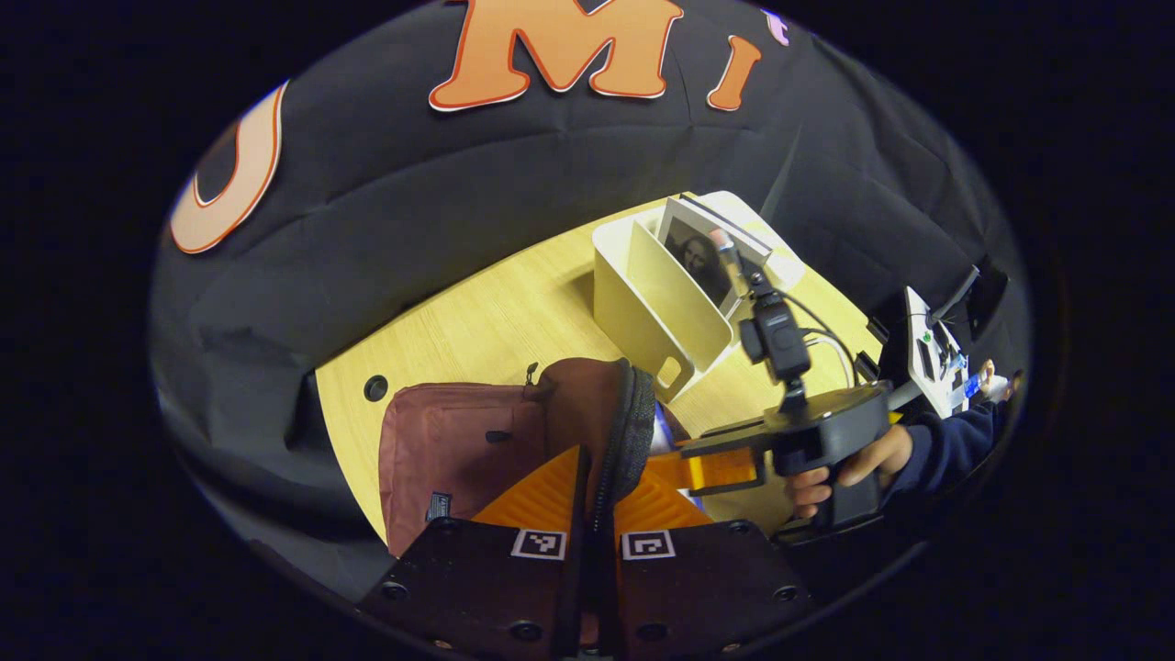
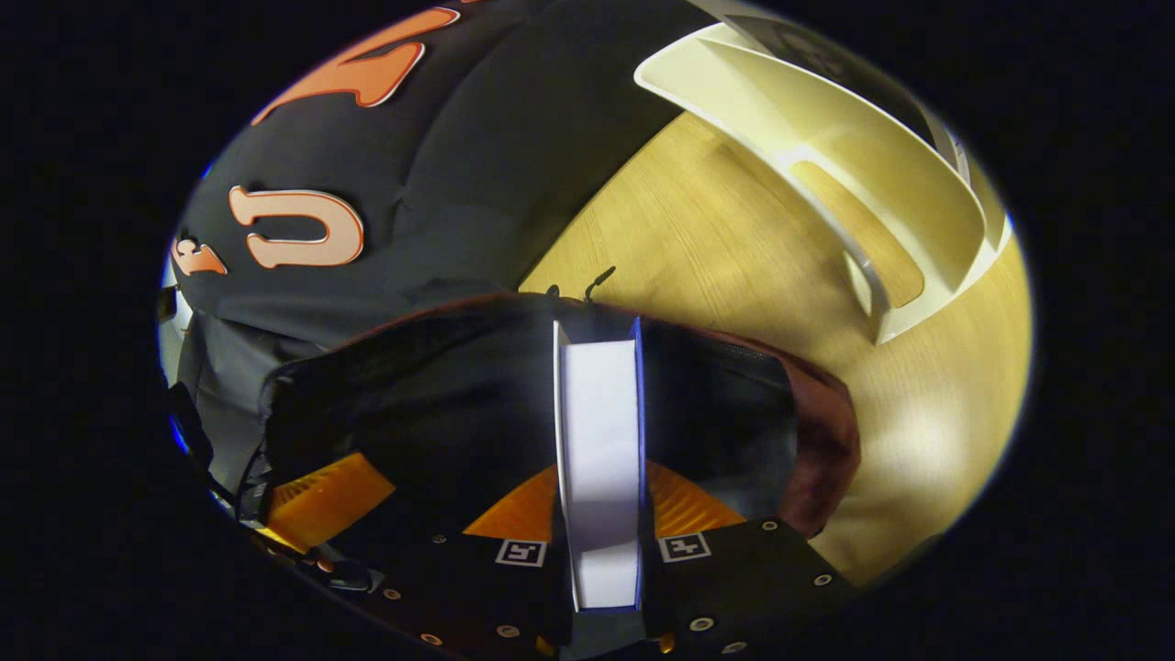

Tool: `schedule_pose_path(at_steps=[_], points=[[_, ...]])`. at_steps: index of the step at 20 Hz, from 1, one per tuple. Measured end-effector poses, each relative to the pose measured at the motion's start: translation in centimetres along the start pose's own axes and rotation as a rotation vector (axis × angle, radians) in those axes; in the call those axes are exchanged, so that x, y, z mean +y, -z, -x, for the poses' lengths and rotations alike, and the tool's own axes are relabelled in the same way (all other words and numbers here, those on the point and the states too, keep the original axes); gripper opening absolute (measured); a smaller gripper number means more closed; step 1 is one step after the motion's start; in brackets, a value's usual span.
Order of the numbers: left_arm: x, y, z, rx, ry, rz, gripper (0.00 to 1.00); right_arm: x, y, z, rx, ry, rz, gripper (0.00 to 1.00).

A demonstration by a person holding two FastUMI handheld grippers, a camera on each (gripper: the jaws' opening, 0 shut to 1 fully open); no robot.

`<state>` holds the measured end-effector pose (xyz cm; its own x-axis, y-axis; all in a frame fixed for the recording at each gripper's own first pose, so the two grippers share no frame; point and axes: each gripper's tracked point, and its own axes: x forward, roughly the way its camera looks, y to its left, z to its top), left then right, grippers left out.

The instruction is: Open the schoolbag, grab two books from the bookshelf and put them into the schoolbag.

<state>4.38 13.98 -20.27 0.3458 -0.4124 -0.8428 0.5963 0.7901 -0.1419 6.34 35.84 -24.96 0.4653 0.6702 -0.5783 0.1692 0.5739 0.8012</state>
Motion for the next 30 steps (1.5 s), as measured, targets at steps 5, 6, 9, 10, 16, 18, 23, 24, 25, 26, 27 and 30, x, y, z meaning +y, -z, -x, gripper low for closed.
schedule_pose_path(at_steps=[5, 6, 9, 10, 16, 18, 23, 24, 25, 26, 27, 30], points=[[-0.5, 0.3, 0.1, -0.009, 0.011, 0.026, 0.08, 0.0, 0.8, -2.1, 0.016, -0.028, -0.032, 0.30], [-0.2, 0.2, 0.0, -0.014, 0.004, 0.023, 0.08, -0.1, 0.8, -2.0, 0.009, -0.026, -0.030, 0.30], [0.7, 0.5, 0.2, -0.013, -0.015, 0.037, 0.08, 0.2, 0.3, -0.8, 0.028, -0.017, -0.026, 0.37], [0.7, 0.6, 0.1, -0.011, -0.015, 0.047, 0.08, 0.1, 0.2, 0.0, 0.022, -0.009, -0.025, 0.34], [0.0, 0.3, -0.6, -0.012, -0.015, 0.047, 0.08, -2.3, -0.4, 4.3, 0.029, 0.074, 0.051, 0.90], [-0.2, 0.4, -0.7, -0.012, -0.012, 0.053, 0.08, -3.4, 0.0, 5.7, 0.043, 0.108, 0.094, 0.95], [-0.6, 0.8, -0.9, -0.008, -0.021, 0.060, 0.08, -3.9, -0.7, 10.8, 0.051, 0.159, 0.193, 0.95], [-0.6, 1.0, -1.0, -0.007, -0.022, 0.063, 0.08, -3.7, -1.2, 11.9, 0.045, 0.170, 0.213, 0.95], [-0.6, 1.0, -1.1, -0.009, -0.024, 0.066, 0.08, -3.7, -1.8, 13.1, 0.040, 0.185, 0.232, 0.95], [-0.8, 1.1, -1.2, -0.008, -0.023, 0.072, 0.08, -3.8, -2.4, 14.5, 0.037, 0.200, 0.256, 0.95], [-0.9, 1.3, -1.3, -0.008, -0.022, 0.077, 0.08, -3.9, -3.2, 15.8, 0.034, 0.228, 0.286, 0.95], [-1.0, 1.3, -1.6, -0.005, -0.024, 0.093, 0.08, -4.8, -5.4, 19.8, 0.035, 0.329, 0.380, 0.96]])
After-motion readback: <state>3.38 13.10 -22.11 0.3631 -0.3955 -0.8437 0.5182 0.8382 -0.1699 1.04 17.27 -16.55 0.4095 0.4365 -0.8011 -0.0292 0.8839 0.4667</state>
